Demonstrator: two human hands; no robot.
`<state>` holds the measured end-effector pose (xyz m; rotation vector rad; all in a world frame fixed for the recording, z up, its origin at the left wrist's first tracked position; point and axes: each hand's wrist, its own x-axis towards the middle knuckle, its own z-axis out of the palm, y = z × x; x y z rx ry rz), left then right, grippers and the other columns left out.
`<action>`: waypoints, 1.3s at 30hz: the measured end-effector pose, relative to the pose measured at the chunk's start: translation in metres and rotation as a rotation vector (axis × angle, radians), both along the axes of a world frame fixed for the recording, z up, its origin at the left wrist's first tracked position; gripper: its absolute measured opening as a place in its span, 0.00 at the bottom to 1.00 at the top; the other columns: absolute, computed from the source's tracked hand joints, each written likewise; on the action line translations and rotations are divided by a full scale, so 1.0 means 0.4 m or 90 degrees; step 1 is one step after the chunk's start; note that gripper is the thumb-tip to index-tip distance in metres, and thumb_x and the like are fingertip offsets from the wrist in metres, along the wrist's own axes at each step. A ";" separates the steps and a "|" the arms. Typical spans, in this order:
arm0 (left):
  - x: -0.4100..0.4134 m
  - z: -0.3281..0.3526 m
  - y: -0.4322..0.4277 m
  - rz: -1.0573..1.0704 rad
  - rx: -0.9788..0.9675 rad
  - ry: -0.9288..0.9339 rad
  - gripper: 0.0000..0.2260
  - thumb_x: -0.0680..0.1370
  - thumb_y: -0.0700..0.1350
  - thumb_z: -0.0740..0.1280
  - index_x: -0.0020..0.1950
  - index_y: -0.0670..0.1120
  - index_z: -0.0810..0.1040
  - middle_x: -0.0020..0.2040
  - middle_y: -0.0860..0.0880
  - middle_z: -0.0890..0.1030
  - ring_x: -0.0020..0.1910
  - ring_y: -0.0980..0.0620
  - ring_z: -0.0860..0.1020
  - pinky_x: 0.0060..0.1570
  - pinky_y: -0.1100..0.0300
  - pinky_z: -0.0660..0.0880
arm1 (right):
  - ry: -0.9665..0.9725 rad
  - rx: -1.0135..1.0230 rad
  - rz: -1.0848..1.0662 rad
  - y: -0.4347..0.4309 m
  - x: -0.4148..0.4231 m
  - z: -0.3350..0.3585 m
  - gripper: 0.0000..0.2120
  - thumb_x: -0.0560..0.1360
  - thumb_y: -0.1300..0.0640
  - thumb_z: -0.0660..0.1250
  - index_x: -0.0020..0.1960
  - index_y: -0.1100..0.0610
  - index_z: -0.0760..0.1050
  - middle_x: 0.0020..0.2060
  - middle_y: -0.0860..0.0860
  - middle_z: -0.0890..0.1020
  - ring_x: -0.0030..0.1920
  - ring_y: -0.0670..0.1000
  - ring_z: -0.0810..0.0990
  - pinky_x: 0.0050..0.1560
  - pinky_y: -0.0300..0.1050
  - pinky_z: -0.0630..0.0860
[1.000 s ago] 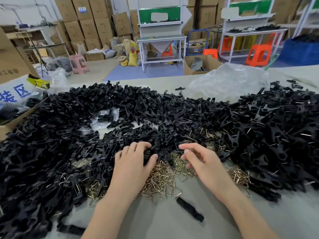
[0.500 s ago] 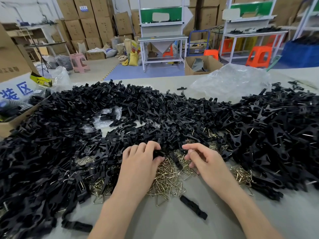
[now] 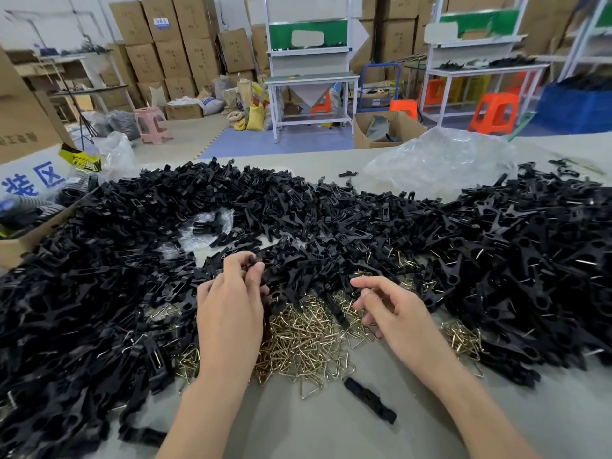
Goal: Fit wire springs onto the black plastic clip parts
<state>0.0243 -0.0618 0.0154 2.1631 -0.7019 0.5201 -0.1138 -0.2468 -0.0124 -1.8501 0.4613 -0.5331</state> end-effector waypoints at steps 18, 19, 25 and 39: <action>-0.164 -0.027 -0.105 -0.337 -0.271 0.295 0.07 0.82 0.52 0.61 0.57 0.57 0.78 0.47 0.54 0.85 0.46 0.50 0.85 0.47 0.47 0.83 | -0.161 0.151 0.172 0.070 -0.003 0.055 0.16 0.77 0.50 0.69 0.64 0.39 0.81 0.53 0.49 0.87 0.46 0.43 0.83 0.45 0.38 0.79; -0.164 -0.032 -0.108 -0.336 -0.271 0.294 0.08 0.82 0.53 0.61 0.57 0.57 0.78 0.47 0.54 0.86 0.46 0.50 0.85 0.47 0.47 0.83 | -0.175 0.169 0.164 0.073 -0.003 0.055 0.16 0.76 0.52 0.70 0.63 0.40 0.82 0.52 0.49 0.87 0.46 0.42 0.83 0.46 0.37 0.78; -0.143 -0.036 -0.099 -0.299 -0.214 0.211 0.06 0.80 0.61 0.59 0.55 0.65 0.72 0.39 0.57 0.85 0.34 0.56 0.82 0.32 0.62 0.77 | -0.214 0.235 0.068 0.061 0.004 0.048 0.12 0.75 0.53 0.70 0.55 0.57 0.83 0.52 0.53 0.87 0.50 0.52 0.85 0.49 0.41 0.82; 0.004 0.044 0.031 0.073 -0.396 0.129 0.09 0.85 0.56 0.57 0.49 0.58 0.73 0.37 0.61 0.75 0.33 0.63 0.70 0.36 0.59 0.71 | -0.205 0.342 -0.063 0.010 0.006 0.037 0.17 0.70 0.42 0.71 0.50 0.55 0.81 0.40 0.52 0.86 0.35 0.48 0.81 0.34 0.40 0.80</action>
